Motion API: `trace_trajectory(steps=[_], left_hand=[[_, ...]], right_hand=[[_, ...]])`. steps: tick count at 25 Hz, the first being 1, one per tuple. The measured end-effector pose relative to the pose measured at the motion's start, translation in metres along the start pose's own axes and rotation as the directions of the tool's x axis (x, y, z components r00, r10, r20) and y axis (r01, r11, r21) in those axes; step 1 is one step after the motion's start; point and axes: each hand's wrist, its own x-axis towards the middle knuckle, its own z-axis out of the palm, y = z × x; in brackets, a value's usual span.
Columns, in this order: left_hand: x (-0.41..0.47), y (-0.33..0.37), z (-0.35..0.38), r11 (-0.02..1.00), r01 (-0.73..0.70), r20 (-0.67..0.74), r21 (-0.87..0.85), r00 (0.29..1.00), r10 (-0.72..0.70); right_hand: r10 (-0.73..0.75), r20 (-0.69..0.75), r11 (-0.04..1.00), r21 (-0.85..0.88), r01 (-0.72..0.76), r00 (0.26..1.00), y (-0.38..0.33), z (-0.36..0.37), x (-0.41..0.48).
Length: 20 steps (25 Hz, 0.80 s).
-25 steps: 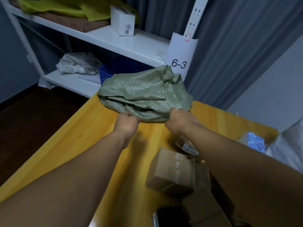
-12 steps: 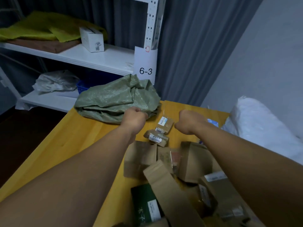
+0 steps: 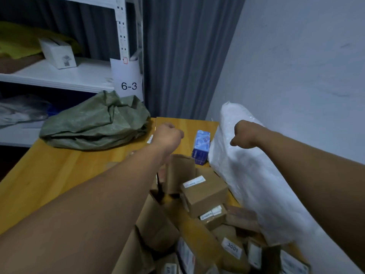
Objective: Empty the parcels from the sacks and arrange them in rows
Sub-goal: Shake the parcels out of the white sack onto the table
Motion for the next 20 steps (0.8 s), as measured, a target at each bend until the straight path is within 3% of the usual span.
trace_trajectory(steps=[7, 12, 17, 20], left_hand=[[-0.009, -0.006, 0.123, 0.996, 0.088, 0.040, 0.016, 0.995, -0.089], [0.003, -0.011, 0.192, 0.994, 0.083, 0.082, 0.064, 0.993, -0.088], [0.026, -0.022, 0.231, 0.985, 0.123, 0.099, 0.123, 0.986, -0.136], [0.035, -0.028, 0.241, 0.982, 0.144, 0.085, 0.121, 0.984, -0.155]], right_hand=[[0.063, 0.098, 0.998, 0.018, -0.065, 0.993, 0.115, 0.043, 0.025], [0.103, 0.125, 0.993, 0.051, -0.110, 0.987, 0.159, 0.076, 0.055], [0.209, -0.005, 0.950, 0.238, -0.202, 0.978, 0.186, 0.096, 0.086], [0.212, -0.013, 0.938, 0.283, -0.200, 0.977, 0.195, 0.107, 0.100]])
